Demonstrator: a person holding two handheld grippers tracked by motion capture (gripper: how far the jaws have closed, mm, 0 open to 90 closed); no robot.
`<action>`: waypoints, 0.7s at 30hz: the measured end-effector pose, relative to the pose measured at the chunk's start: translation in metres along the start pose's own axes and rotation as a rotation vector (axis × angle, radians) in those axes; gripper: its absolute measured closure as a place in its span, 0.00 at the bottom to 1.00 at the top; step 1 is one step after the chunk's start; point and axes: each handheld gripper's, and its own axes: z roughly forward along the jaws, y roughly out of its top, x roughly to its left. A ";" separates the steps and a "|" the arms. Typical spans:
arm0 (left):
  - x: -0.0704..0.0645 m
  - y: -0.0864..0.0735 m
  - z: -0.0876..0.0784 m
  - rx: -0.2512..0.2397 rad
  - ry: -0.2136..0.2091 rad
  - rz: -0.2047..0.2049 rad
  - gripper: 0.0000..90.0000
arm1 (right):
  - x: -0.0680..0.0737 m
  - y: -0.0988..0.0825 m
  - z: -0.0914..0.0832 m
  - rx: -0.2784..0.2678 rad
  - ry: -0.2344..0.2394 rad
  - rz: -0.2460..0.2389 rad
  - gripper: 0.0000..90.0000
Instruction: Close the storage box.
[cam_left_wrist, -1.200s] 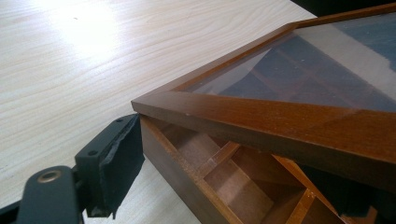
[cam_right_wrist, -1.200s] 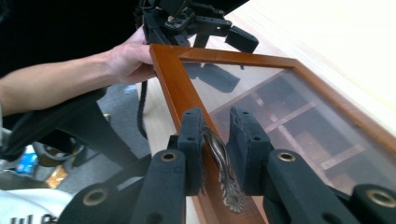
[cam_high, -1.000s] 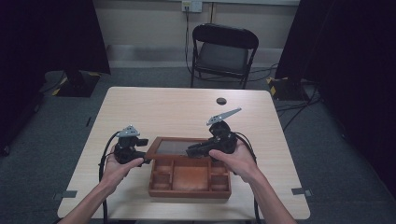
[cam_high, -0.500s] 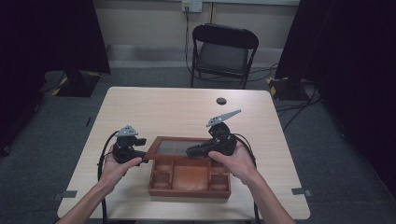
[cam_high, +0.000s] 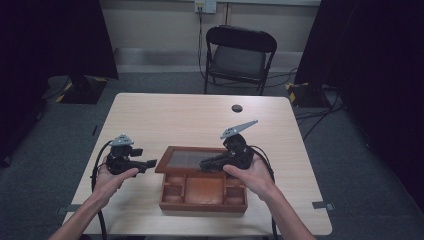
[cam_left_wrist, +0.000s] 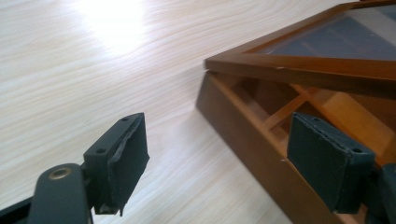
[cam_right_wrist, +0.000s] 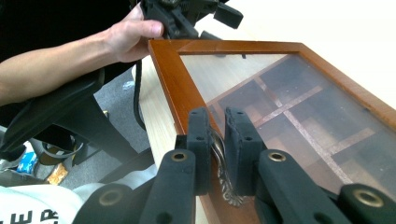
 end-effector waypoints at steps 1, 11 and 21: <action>0.002 0.000 0.001 0.002 -0.001 -0.002 0.22 | 0.000 -0.001 0.001 0.009 0.002 -0.003 0.91; 0.000 0.002 0.005 0.017 -0.005 0.007 0.22 | 0.001 -0.015 0.008 0.035 -0.002 -0.017 0.91; 0.002 0.001 0.004 0.016 -0.002 -0.003 0.22 | 0.003 -0.029 0.016 0.083 -0.015 -0.029 0.91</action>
